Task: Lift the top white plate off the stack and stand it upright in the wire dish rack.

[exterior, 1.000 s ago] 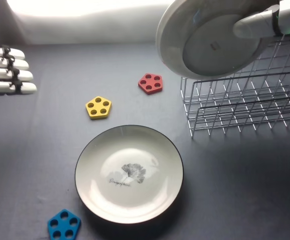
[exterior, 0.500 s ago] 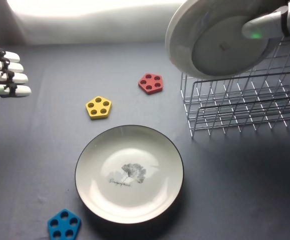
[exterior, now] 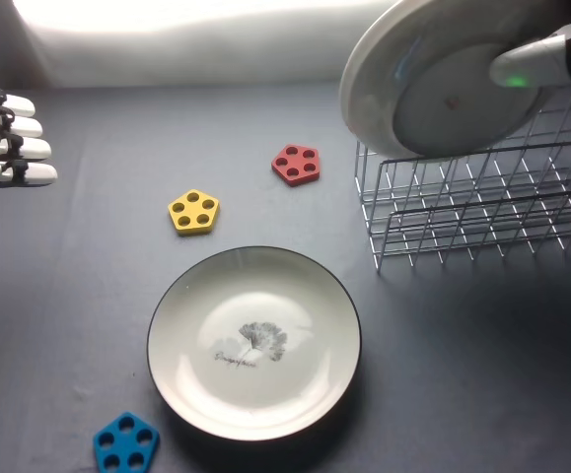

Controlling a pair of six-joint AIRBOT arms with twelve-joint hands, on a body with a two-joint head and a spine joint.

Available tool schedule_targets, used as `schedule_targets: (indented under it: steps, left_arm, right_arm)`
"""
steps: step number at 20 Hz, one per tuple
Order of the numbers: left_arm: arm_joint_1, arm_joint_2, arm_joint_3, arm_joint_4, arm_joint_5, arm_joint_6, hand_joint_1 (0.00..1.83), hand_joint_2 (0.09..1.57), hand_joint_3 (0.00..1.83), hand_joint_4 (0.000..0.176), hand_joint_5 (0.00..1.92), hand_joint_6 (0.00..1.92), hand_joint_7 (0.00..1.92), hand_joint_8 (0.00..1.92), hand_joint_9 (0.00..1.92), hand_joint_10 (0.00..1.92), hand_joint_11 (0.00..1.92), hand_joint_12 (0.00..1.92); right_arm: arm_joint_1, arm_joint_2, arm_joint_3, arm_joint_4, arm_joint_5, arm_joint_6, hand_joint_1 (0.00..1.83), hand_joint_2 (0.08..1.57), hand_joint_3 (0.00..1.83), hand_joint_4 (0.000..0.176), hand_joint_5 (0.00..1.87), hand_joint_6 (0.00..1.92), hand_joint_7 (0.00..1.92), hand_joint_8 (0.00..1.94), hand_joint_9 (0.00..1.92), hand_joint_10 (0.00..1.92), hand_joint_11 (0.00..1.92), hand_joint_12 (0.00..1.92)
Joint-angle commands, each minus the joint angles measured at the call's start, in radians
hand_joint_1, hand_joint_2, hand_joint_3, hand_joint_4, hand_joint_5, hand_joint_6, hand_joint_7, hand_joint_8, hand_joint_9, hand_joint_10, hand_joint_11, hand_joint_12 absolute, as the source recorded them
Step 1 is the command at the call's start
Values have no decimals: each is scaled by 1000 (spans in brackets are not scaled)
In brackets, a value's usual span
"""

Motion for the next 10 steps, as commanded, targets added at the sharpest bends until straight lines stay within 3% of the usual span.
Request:
schedule_targets:
  steps: [1, 10]
  left_arm:
    - [-8, 19, 4, -88, -81, 5, 75, 1078, 1, 0, 118, 0, 145, 0, 151, 0, 156, 12]
    - [11, 22, -5, -83, -136, 3, 69, 1086, 1, 0, 109, 3, 140, 3, 150, 7, 158, 12]
  right_arm:
    - [7, 11, 11, 71, 125, 32, 1495, 1069, 0, 0, 948, 1045, 1076, 589, 1034, 801, 942, 1391]
    - [-19, -7, 49, 71, 140, 53, 1491, 1076, 0, 0, 942, 1064, 1007, 648, 1037, 811, 965, 1384]
